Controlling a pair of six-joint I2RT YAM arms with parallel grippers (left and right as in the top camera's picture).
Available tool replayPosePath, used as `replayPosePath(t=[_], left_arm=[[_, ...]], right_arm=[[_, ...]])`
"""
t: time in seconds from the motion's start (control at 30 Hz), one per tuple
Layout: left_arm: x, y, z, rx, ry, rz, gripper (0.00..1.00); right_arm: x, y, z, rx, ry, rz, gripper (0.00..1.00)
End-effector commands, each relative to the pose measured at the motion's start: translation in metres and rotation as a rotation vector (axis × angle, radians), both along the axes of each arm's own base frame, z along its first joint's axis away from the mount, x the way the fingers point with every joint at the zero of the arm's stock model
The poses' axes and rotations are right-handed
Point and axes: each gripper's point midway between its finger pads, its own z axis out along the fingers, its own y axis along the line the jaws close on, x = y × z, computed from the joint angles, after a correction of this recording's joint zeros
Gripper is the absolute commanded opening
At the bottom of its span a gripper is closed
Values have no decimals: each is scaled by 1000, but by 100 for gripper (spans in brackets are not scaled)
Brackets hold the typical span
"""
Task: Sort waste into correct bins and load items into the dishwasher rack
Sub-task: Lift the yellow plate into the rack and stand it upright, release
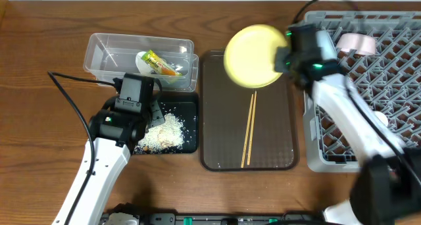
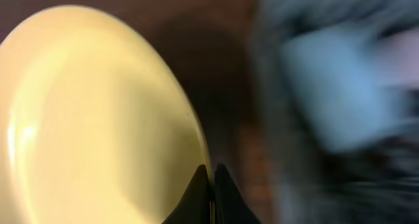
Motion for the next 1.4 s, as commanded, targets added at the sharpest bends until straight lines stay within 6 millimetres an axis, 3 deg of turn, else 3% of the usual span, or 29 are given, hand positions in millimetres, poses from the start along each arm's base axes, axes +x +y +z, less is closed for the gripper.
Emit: replayPosePath(t=[0.0,0.17,0.3,0.4,0.53,0.83,1.03,1.13,1.2,1.27,1.3,1.37], left_arm=[[-1,3,-3,7,5,13,52],[-1,3,-3,7,5,13,52],[-1,3,-3,7,5,13,52],[-1,3,-3,7,5,13,52],[-1,3,-3,7,5,13,52],[-1,3,-3,7,5,13,52],[-1,3,-3,7,5,13,52],[-1,3,-3,7,5,13,52],[-1,3,-3,7,5,13,52],[-1,3,-3,7,5,13,52],[-1,3,-3,7,5,13,52],[-1,3,-3,7,6,13,52]], right_arm=[[-12,-58,50,-240,-83,-99,1],[-44,-130,101,-519,-104,-258,1],[-74,-182,129,-717,-68,-452,1],[-87,-204,131,-812,6,-490,1],[-98,-218,117,-820,88,-486,1],[-99,-220,69,-790,198,-422,1],[-81,-203,36,-665,208,-351,1],[-76,-194,31,-581,167,-385,3],[-72,-185,31,-548,146,-369,21],[-68,-176,30,-533,133,-343,53],[-66,-171,31,-526,122,-329,60],[-62,-158,36,-503,93,-296,62]])
